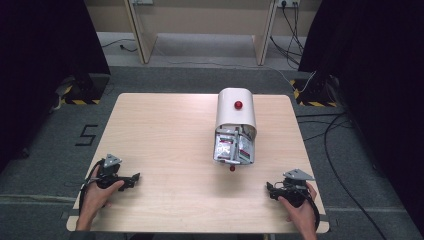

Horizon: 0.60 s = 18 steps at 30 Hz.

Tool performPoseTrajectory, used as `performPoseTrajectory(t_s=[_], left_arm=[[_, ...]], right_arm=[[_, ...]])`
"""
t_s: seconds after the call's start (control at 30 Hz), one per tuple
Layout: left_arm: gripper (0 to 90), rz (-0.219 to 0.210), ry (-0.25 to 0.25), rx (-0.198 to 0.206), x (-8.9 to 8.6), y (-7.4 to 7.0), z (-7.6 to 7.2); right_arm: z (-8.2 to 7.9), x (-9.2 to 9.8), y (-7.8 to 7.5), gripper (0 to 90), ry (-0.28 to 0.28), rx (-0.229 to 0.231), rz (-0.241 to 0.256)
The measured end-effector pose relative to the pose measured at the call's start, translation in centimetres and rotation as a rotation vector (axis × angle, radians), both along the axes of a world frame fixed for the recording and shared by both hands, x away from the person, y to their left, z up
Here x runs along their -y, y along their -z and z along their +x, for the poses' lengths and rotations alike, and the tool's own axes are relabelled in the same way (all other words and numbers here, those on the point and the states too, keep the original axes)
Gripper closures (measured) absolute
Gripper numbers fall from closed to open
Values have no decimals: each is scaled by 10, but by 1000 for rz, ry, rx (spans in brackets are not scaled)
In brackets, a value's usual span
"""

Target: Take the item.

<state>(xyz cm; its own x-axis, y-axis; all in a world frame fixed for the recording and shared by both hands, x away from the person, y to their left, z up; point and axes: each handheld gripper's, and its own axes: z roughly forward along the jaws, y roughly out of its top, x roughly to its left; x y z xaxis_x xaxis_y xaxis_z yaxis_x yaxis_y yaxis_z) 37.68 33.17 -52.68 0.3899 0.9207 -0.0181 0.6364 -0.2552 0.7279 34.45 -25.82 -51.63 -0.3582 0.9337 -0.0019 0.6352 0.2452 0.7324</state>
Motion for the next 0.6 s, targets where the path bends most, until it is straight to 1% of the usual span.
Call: performPoseTrajectory(t_s=[0.17, 0.2, 0.23, 0.27, 0.37, 0.4, 0.43, 0.47, 0.5, 0.53, 0.57, 0.6], left_arm=[[0, -1, 0, 0, 0, 0, 0], [0, -1, 0, 0, 0, 0, 0], [0, -1, 0, 0, 0, 0, 0], [0, -1, 0, 0, 0, 0, 0], [0, -1, 0, 0, 0, 0, 0], [0, 0, 2, -1, 0, 0, 0], [0, 0, 2, -1, 0, 0, 0], [0, 0, 2, 0, 0, 0, 0], [0, 0, 2, 0, 0, 0, 0], [0, 0, 2, -1, 0, 0, 0], [0, 0, 2, -1, 0, 0, 0], [0, 0, 2, 0, 0, 0, 0]], right_arm=[[-1, 1, 0, 209, -10, 18, -1], [-2, 1, -1, 213, -4, 28, 9], [-2, 1, -1, 213, -4, 28, 9], [-3, 0, -1, 217, -4, 43, 21], [-4, -2, -2, 219, -8, 54, 25], [-5, -4, -5, 224, -9, 63, 36], [-5, -4, -5, 224, -9, 63, 36], [-6, -4, -9, 223, -17, 80, 35], [-6, -4, -9, 223, -17, 80, 35], [-8, -5, -14, 223, -23, 98, 42], [-8, -5, -14, 223, -23, 98, 42], [-9, -6, -19, 224, -21, 116, 46]])
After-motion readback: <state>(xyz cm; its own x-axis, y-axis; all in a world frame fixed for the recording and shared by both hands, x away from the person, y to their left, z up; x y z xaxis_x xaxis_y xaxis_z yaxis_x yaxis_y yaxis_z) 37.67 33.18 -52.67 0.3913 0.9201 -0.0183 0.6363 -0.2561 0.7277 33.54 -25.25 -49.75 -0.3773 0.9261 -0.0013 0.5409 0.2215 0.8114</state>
